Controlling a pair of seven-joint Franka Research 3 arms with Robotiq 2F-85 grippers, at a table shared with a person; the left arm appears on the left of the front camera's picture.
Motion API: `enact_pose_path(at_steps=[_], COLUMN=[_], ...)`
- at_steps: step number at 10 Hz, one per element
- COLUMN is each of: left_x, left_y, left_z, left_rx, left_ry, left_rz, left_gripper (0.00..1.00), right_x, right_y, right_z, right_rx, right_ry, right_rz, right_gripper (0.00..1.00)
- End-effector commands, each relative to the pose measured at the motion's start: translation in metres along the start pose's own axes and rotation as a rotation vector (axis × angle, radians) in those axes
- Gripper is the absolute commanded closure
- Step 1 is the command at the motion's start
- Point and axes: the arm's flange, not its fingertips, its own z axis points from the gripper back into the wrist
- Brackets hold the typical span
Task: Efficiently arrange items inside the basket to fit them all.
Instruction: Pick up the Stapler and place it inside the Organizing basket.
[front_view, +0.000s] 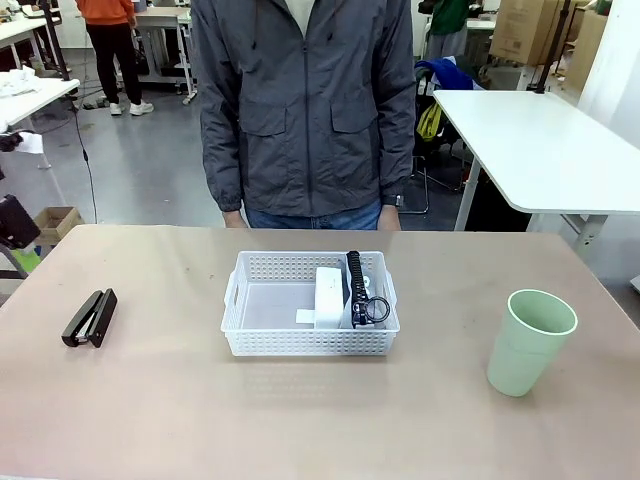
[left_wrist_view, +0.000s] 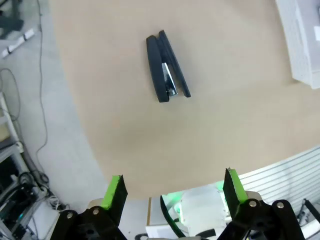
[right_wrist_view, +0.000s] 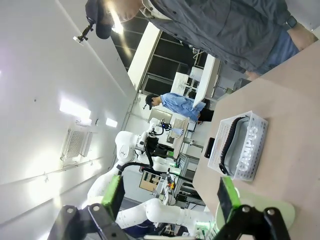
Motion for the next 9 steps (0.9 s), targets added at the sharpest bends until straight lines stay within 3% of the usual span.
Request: enact_pose_path(at_steps=[1, 2, 3, 5, 6, 7, 9], left_x=[0.016, 0.017, 0.009, 0.009, 0.014, 0.017, 0.031], left_y=[0.004, 0.004, -0.001, -0.001, -0.001, -0.012, -0.007], left_z=[0.011, 0.016, 0.003, 0.003, 0.008, 0.002, -0.024], left_rx=[-0.030, -0.008, -0.008, -0.008, -0.017, 0.057, 0.058], left_ry=[-0.129, -0.192, -0.033, -0.033, -0.080, -0.193, -0.199], left_rz=[0.084, 0.136, 0.022, 0.022, 0.052, 0.123, 0.155], left_gripper=[0.00, 0.00, 0.00, 0.00, 0.00, 0.00, 0.00], right_x=[-0.002, -0.002, -0.002, -0.002, -0.002, -0.002, -0.002], right_y=[0.002, 0.002, 0.002, 0.002, 0.002, 0.002, 0.002], right_z=[0.002, 0.002, 0.002, 0.002, 0.002, 0.002, 0.002], right_rx=[0.000, 0.000, 0.000, 0.000, 0.000, 0.000, 0.000], right_ry=[0.009, 0.009, 0.009, 0.009, 0.009, 0.009, 0.009], right_rz=[0.009, 0.009, 0.009, 0.009, 0.009, 0.009, 0.009], right_gripper=[0.00, 0.00, 0.00, 0.00, 0.00, 0.00, 0.00])
